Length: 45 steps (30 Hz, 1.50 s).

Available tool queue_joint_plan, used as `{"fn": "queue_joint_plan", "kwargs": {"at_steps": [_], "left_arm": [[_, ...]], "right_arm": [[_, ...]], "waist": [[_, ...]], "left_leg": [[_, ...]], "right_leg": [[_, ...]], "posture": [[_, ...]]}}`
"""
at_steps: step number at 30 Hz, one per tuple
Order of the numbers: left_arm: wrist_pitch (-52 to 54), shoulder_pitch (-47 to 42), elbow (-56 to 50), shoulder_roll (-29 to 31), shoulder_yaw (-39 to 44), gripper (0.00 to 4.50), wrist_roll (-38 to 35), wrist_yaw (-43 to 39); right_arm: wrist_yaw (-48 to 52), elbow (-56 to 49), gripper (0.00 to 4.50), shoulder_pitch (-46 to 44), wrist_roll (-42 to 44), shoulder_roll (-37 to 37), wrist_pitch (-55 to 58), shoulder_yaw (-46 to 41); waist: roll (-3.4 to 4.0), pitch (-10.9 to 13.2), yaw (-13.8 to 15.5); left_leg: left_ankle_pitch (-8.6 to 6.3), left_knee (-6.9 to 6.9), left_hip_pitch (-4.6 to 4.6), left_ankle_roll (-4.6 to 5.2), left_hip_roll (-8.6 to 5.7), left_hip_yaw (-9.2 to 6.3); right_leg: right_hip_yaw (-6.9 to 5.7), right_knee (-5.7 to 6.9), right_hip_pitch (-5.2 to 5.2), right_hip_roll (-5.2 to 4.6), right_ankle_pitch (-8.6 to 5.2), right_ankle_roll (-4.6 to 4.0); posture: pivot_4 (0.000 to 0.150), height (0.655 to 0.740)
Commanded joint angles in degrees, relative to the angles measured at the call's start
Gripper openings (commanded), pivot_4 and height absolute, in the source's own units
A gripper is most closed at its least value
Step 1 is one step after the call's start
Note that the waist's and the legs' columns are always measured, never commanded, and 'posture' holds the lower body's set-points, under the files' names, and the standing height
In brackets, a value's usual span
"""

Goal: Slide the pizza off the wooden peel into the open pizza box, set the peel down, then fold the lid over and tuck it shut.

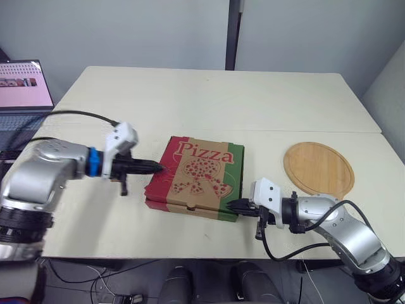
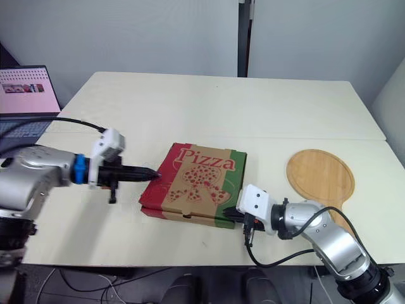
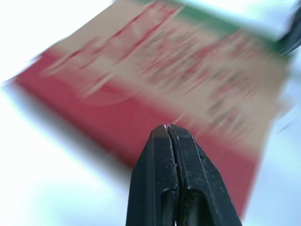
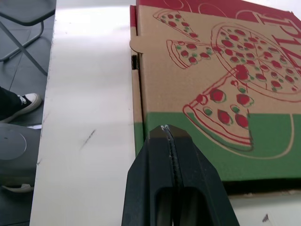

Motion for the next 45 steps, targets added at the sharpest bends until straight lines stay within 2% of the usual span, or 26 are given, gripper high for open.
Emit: {"fn": "queue_joint_plan", "kwargs": {"at_steps": [1, 12, 17, 25, 34, 45], "left_arm": [[-9.87, -0.09, 4.21, 2.55, -0.98, 0.0, 5.4, -3.31], [-9.86, 3.38, -1.22, -2.81, -4.16, 0.0, 6.38, -4.34], [-12.94, 2.55, 0.05, -4.55, -6.95, 0.0, 9.85, -3.63], [-5.62, 2.63, -5.43, -6.72, -5.82, 0.0, 5.59, -4.61], [1.57, 1.34, -8.22, -9.63, -2.15, 0.0, 1.21, -0.54], [-6.07, 4.6, -3.29, -5.01, -2.8, 0.0, 6.87, -1.07]], "right_arm": [[1.04, -0.26, 0.03, -1.09, -0.59, -0.19, -1.45, -0.25], [1.46, -0.49, 0.03, -1.31, -0.42, -0.41, -1.33, -1.02], [1.31, -0.54, 0.03, -1.21, -0.36, -0.5, -1.31, -1.25], [1.03, -0.83, 0.03, -0.85, -0.19, -0.3, -1.35, -1.23], [1.49, -0.43, 0.03, -1.07, -0.3, -0.53, -1.74, -1.18], [1.14, 0.36, 0.03, -1.45, -2.29, -0.8, -2.18, -0.35]], "waist": [[0.0, 0.0, 0.14], [-0.01, 0.0, 0.26], [0.0, 0.0, 0.2], [-0.01, -0.01, 0.37], [-0.02, -0.01, 0.32], [-0.02, -0.01, 0.23]], "left_leg": [[0.0, 0.0, -0.01, 0.0, -0.01, 0.0], [0.0, 0.03, -0.11, 0.0, 0.0, -0.03], [0.0, 0.02, -0.07, 0.0, 0.0, -0.02], [0.0, 0.05, -0.13, 0.0, -0.03, -0.05], [0.0, 0.06, -0.13, 0.0, -0.04, -0.06], [0.0, 0.05, -0.09, 0.0, -0.01, -0.06]], "right_leg": [[0.0, 0.0, 0.0, -0.01, 0.0, -0.01], [-0.05, 0.01, -0.04, -0.05, 0.0, -0.01], [-0.04, 0.03, -0.04, -0.03, 0.0, -0.01], [-0.06, 0.01, -0.03, -0.06, 0.0, 0.0], [-0.06, 0.02, -0.03, -0.06, 0.0, 0.0], [-0.06, 0.03, -0.03, -0.04, 0.0, -0.01]], "posture": [[0.15, 0.7344], [0.15, 0.7344], [0.15, 0.7344], [0.15, 0.7344], [0.15, 0.7344], [0.15, 0.7344]]}}
